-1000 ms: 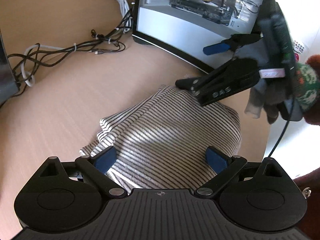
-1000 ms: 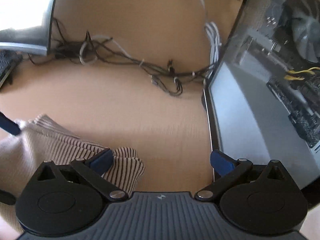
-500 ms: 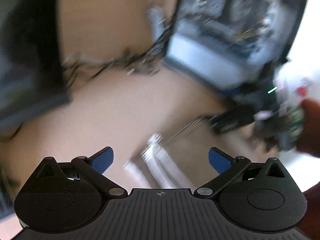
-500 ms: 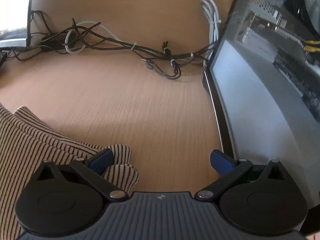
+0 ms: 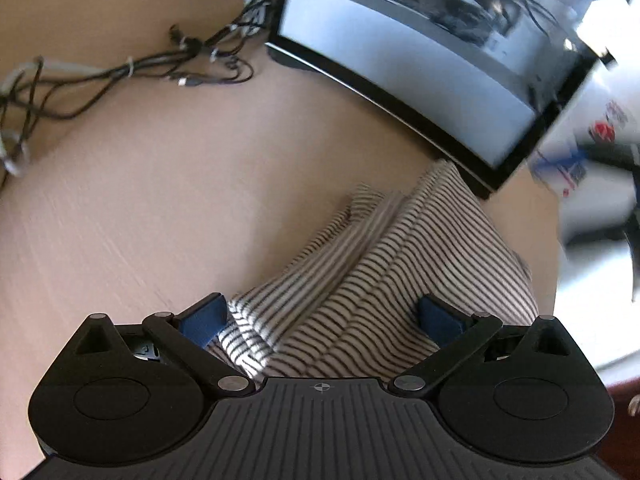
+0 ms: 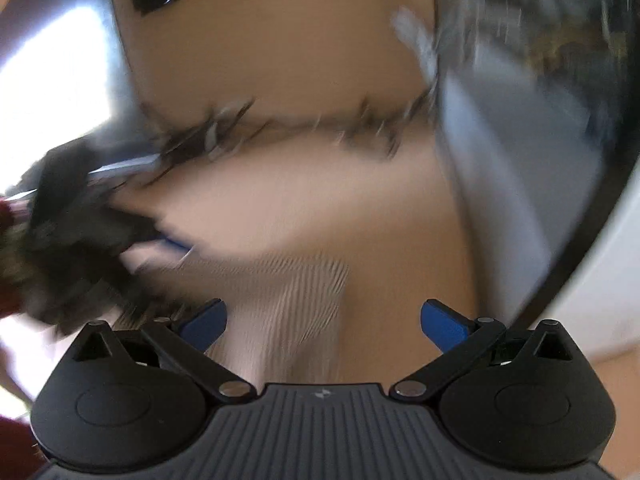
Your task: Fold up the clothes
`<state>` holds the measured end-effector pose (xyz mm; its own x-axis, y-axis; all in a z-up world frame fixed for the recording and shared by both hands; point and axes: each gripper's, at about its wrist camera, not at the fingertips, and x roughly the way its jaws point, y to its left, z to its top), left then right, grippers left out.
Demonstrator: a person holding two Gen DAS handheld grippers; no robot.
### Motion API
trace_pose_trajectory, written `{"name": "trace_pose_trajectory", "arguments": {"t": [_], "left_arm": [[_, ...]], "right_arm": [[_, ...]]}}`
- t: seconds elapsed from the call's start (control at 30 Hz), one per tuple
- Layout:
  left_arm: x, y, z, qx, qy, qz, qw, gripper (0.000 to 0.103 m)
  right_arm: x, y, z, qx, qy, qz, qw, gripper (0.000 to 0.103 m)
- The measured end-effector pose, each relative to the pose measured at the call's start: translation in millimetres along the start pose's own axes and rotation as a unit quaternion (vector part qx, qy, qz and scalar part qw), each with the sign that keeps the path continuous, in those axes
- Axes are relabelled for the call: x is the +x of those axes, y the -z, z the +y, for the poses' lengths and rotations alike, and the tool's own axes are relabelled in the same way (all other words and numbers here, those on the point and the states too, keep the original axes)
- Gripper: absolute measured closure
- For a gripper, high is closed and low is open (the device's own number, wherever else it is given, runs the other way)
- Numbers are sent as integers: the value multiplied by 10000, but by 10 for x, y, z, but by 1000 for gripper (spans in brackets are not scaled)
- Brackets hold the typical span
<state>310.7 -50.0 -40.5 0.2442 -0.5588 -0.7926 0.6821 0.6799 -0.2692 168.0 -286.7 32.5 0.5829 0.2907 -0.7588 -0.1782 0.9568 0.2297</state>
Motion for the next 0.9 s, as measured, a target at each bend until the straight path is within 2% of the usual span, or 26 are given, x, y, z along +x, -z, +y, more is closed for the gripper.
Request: {"name": "trace_pose_trajectory", "arguments": {"t": [0.13, 0.2, 0.27, 0.33, 0.43, 0.6, 0.8, 0.9], "left_arm": [[51, -15, 87, -234, 95, -65, 9997, 0], [46, 0, 101, -314, 74, -110, 9994, 0], [31, 38, 116, -447, 37, -164, 9989, 0], [-13, 84, 122, -690, -74, -241, 9973, 0], [-22, 101, 185, -1153, -293, -385, 9921, 0], [-81, 189, 207, -1495, -365, -485, 9869, 0], [-211, 424, 116, -1761, -475, -511, 9819, 0], [-264, 567, -7, -1921, -425, -493, 9792, 0]], "right_arm": [[56, 240, -167, 757, 5, 612, 9953, 0], [76, 316, -244, 1280, -312, 713, 9887, 0], [149, 383, -309, 1859, -711, 893, 9759, 0], [261, 431, -295, 2103, -1000, 1169, 9654, 0], [373, 461, -143, 1884, -1272, 1356, 9643, 0], [521, 309, -89, 1739, -1241, 1038, 9714, 0], [786, -16, -249, 2055, -998, 657, 9713, 0], [921, -191, -218, 1633, -876, 443, 9817, 0]]}}
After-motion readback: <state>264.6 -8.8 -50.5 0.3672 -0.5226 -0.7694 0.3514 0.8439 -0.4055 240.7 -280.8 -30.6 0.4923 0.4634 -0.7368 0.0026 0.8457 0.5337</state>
